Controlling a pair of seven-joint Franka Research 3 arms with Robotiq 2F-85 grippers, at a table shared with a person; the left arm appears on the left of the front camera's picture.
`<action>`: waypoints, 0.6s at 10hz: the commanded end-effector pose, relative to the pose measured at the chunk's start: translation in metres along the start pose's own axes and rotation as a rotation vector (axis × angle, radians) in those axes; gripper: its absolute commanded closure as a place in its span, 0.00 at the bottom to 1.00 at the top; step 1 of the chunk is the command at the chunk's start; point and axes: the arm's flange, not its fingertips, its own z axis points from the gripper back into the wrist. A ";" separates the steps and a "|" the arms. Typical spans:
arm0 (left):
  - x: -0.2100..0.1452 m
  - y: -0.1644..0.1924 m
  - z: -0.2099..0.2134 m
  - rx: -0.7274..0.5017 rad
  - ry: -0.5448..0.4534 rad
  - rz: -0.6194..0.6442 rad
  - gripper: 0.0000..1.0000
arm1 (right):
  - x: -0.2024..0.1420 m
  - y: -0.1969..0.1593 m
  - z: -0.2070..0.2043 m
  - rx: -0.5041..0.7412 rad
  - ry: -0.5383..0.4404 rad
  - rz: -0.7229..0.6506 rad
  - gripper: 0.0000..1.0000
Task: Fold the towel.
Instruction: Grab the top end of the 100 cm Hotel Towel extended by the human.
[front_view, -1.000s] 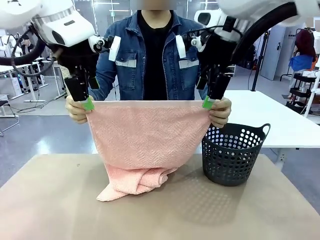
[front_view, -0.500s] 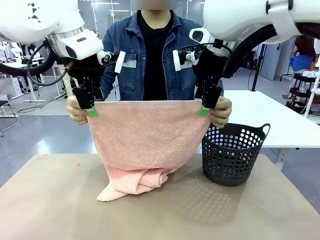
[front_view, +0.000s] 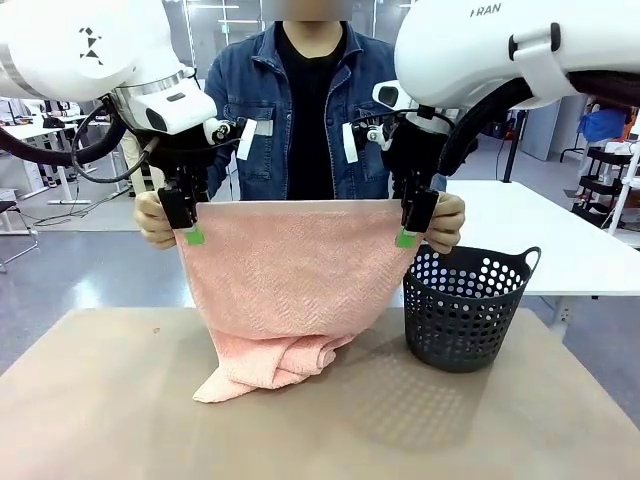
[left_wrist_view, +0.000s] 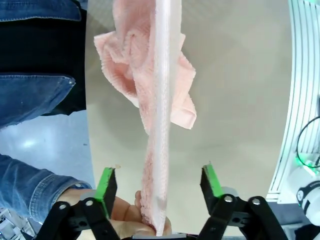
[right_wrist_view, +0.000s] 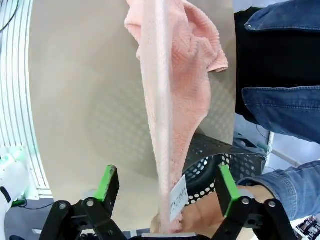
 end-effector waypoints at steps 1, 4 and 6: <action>-0.002 0.003 0.005 -0.022 -0.017 0.010 0.68 | 0.003 0.001 -0.005 -0.026 0.026 -0.028 0.60; -0.001 0.003 0.004 -0.044 -0.024 0.013 1.00 | 0.006 -0.003 -0.005 -0.021 0.035 -0.031 1.00; -0.004 0.005 0.004 -0.048 -0.021 0.023 1.00 | 0.005 -0.004 -0.005 -0.021 0.035 -0.042 0.98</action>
